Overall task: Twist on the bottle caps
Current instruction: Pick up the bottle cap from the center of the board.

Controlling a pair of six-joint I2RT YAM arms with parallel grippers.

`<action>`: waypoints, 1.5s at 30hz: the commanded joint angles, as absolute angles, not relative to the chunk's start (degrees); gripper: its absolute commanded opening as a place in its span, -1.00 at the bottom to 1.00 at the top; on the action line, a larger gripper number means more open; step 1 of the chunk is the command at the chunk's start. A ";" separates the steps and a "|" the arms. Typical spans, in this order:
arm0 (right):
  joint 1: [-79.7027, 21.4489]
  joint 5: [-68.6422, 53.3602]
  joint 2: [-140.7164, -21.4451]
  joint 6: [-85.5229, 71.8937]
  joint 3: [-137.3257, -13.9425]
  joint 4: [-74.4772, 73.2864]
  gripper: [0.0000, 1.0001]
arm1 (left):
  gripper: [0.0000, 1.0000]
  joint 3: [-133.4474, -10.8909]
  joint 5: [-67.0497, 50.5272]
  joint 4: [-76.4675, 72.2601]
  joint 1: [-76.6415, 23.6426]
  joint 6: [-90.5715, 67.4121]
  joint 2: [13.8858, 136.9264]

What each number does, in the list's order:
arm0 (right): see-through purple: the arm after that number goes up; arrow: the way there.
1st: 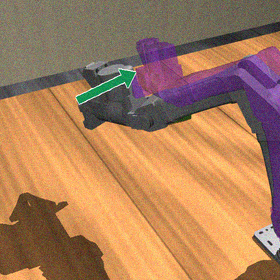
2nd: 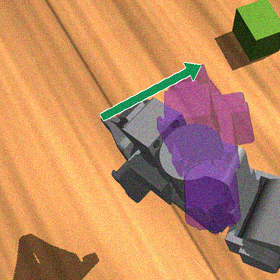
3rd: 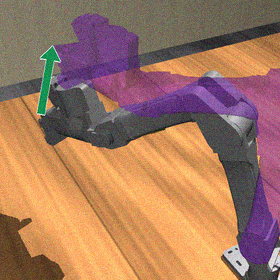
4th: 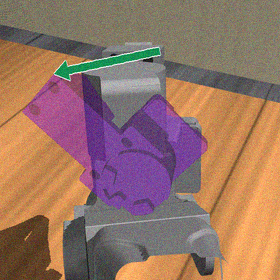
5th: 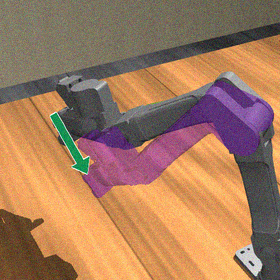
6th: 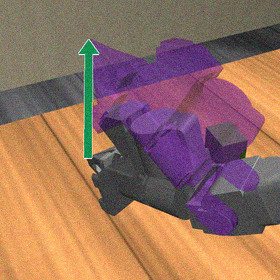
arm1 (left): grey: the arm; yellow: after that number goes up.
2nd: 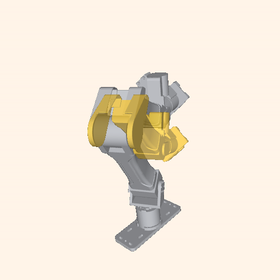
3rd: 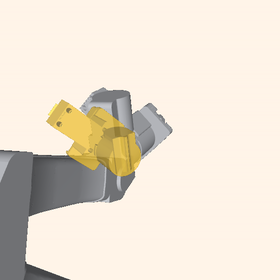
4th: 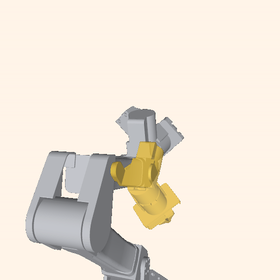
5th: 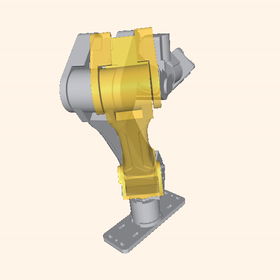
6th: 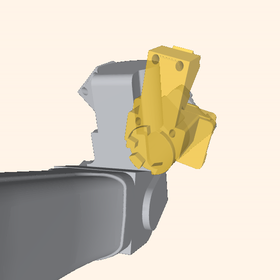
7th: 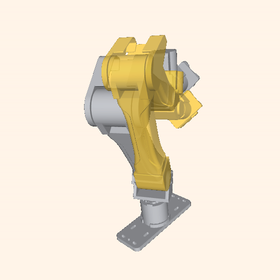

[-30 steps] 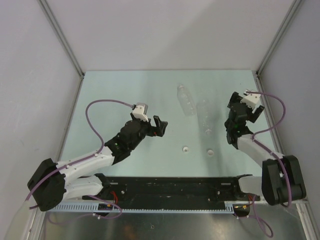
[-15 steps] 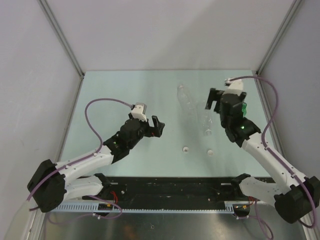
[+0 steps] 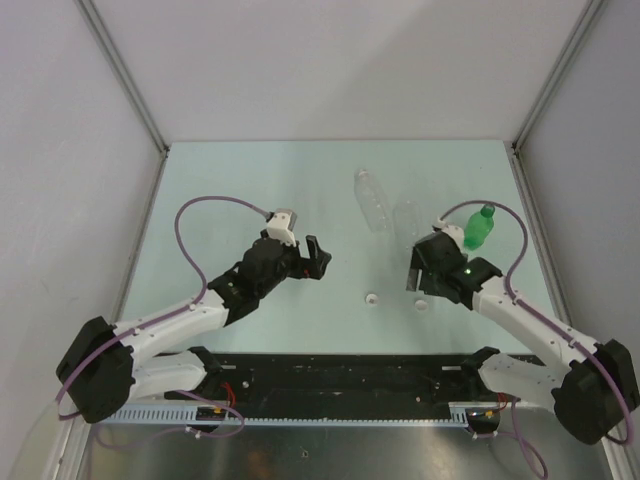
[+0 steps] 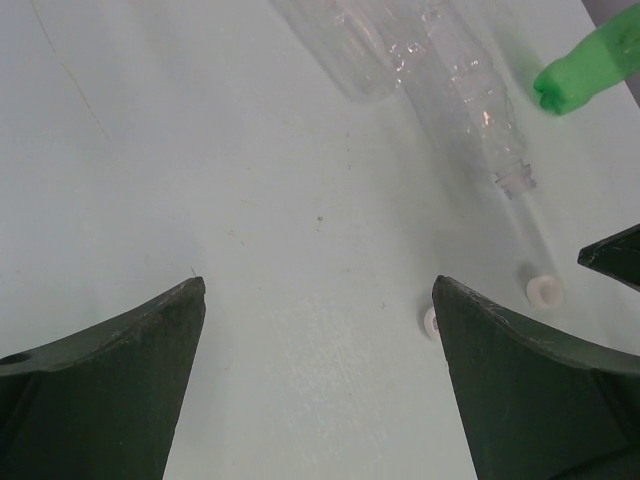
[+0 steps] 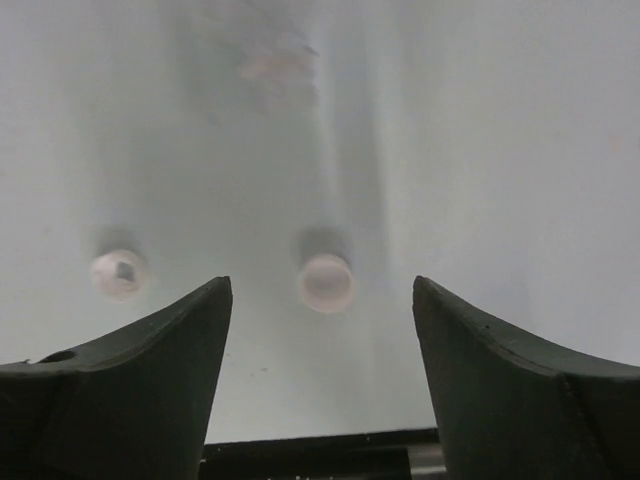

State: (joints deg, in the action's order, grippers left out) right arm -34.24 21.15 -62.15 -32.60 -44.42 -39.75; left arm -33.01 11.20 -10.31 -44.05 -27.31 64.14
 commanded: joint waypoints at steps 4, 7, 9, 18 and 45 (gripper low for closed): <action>-21.11 3.02 -51.57 -35.45 -32.95 -36.67 0.23 | 0.99 -33.91 8.58 -10.81 -43.60 -29.33 64.44; -18.39 -0.89 -51.40 -34.40 -30.60 -34.37 0.07 | 0.99 -34.07 8.04 -10.81 -43.67 -29.36 64.57; -17.91 -2.20 -52.62 -33.72 -29.91 -33.75 0.01 | 0.99 -34.05 7.68 -10.77 -43.61 -29.47 64.55; -17.75 -1.35 -57.00 -32.96 -27.23 -28.23 -0.20 | 0.99 -33.40 7.16 -10.77 -43.61 -30.01 64.13; -21.62 -35.84 -36.44 -18.69 -24.79 15.47 -1.00 | 0.99 -43.01 -25.51 -12.14 -42.83 -41.06 60.30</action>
